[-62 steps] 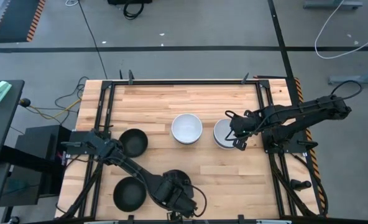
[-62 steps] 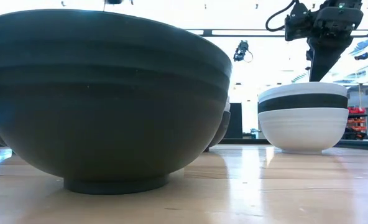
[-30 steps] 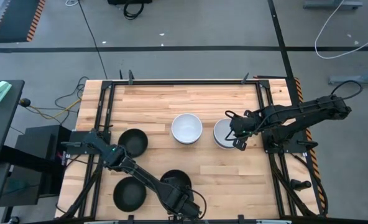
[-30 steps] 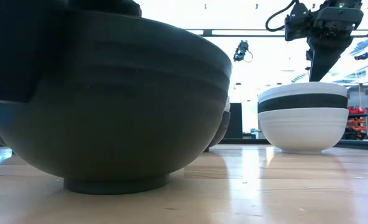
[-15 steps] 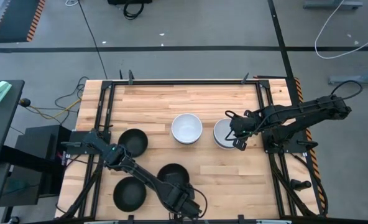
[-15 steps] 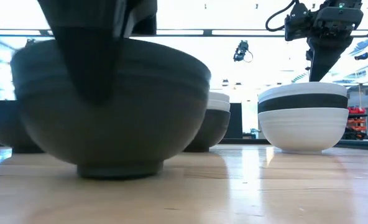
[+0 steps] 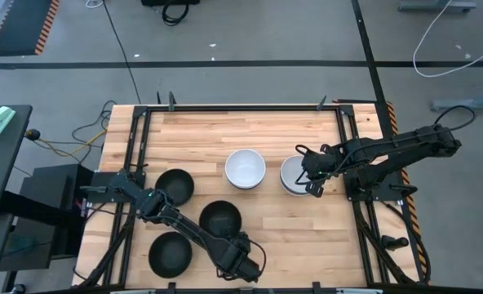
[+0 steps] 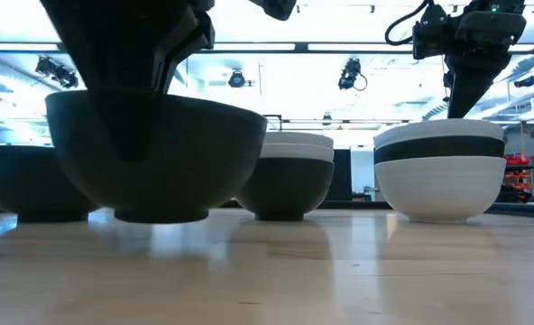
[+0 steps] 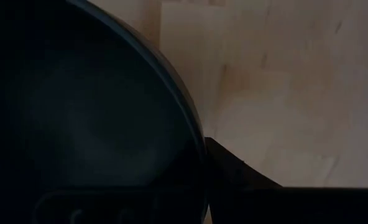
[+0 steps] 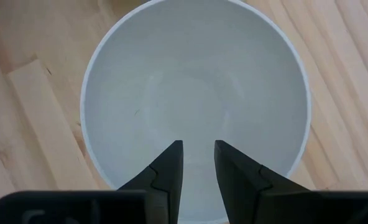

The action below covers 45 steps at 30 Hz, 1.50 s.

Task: Nest bowls inside each other
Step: Stack the black bowl on top of the left white stacked bowls

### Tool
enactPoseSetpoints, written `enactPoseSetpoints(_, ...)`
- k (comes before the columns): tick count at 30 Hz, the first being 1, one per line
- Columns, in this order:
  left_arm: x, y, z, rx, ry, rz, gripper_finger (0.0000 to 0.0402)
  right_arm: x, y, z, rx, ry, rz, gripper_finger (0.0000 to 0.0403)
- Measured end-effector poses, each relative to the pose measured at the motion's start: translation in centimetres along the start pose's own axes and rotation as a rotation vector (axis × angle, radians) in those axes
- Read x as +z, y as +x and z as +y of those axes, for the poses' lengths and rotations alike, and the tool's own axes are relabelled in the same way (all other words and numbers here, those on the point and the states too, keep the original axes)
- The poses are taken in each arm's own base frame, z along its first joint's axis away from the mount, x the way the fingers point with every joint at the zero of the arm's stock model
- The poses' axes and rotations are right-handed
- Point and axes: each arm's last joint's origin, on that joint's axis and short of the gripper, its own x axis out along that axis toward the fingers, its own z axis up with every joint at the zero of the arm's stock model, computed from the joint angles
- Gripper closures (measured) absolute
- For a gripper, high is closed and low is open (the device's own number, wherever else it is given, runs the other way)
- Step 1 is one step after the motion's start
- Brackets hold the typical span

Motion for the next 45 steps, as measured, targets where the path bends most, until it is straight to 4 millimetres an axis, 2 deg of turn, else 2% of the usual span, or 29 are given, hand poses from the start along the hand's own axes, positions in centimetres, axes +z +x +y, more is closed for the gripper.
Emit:
enactPoseSetpoints(9, 0.3, -0.2, 0.5, 0.012, 0.006, -0.017, 0.0391, -0.1, 0.0, 0.0, -0.004, 0.010, 0.006, 0.0303)
enactPoseSetpoints(15, 0.0, -2.4, 1.6, 0.036, 0.006, -0.103, 0.0391, -0.2, 0.0, -0.1, -0.013, 0.026, 0.020, 0.0303)
enactPoseSetpoints(20, 0.3, -4.5, 3.8, 0.036, -0.008, -0.162, 0.0391, -0.2, 0.0, -0.1, -0.014, 0.026, 0.020, 0.0303)
enactPoseSetpoints(27, 1.7, -6.5, 8.8, 0.028, -0.029, -0.205, 0.0391, -0.2, 0.0, -0.2, -0.019, 0.031, 0.024, 0.0303)
enactPoseSetpoints(37, 2.6, -9.6, 18.2, 0.015, -0.149, -0.273, 0.0391, -0.5, 0.0, -0.5, -0.070, 0.046, 0.035, 0.0303)
enactPoseSetpoints(40, 2.8, -10.0, 20.7, 0.018, -0.173, -0.285, 0.0391, -0.5, 0.0, -0.5, -0.070, 0.047, 0.035, 0.0303)
enactPoseSetpoints(45, 3.7, -9.2, 24.1, -0.021, -0.215, -0.257, 0.0391, -0.5, 0.0, -0.5, -0.069, 0.051, 0.033, 0.0303)
